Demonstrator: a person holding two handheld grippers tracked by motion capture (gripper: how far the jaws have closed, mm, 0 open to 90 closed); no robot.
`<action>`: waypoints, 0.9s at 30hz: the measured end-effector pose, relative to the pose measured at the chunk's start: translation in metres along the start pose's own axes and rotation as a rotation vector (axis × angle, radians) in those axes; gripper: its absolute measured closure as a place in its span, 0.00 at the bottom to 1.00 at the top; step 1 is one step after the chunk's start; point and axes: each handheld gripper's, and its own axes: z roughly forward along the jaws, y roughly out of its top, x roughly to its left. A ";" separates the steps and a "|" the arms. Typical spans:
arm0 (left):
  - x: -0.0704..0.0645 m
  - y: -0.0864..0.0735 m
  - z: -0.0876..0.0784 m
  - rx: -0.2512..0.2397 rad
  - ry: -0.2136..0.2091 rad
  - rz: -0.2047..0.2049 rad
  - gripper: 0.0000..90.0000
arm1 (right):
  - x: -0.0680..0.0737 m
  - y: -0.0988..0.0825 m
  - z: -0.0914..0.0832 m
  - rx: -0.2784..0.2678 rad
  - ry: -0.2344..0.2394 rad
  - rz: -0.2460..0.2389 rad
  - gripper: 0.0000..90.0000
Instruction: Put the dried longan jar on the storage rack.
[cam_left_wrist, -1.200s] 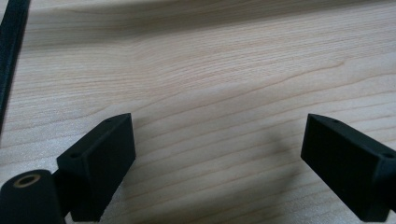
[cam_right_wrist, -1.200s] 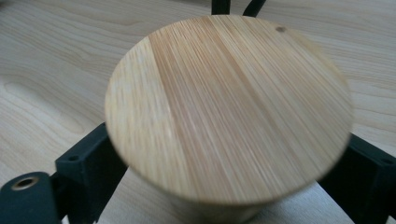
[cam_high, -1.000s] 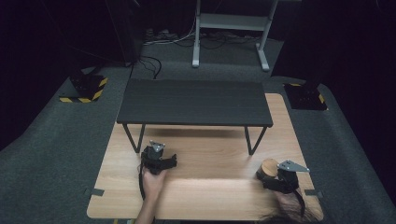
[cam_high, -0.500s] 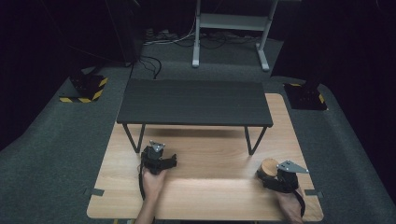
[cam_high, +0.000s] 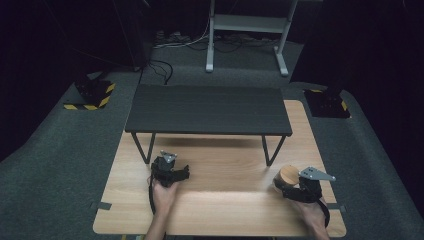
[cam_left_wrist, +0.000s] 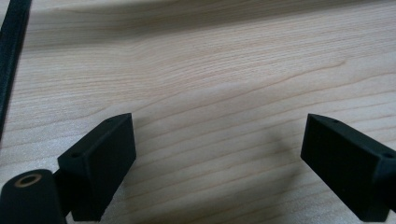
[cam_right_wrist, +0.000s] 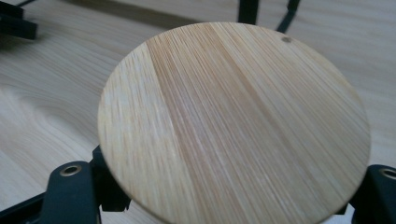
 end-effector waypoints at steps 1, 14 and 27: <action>0.000 0.000 0.000 0.000 0.000 0.000 0.11 | 0.001 0.006 -0.001 -0.008 0.013 -0.019 0.28; 0.003 -0.001 0.000 -0.004 -0.014 -0.010 0.11 | 0.002 0.071 -0.014 -0.072 0.160 -0.142 0.28; -0.006 0.003 0.001 0.016 0.012 0.040 0.10 | 0.003 0.137 -0.025 -0.142 0.248 -0.205 0.28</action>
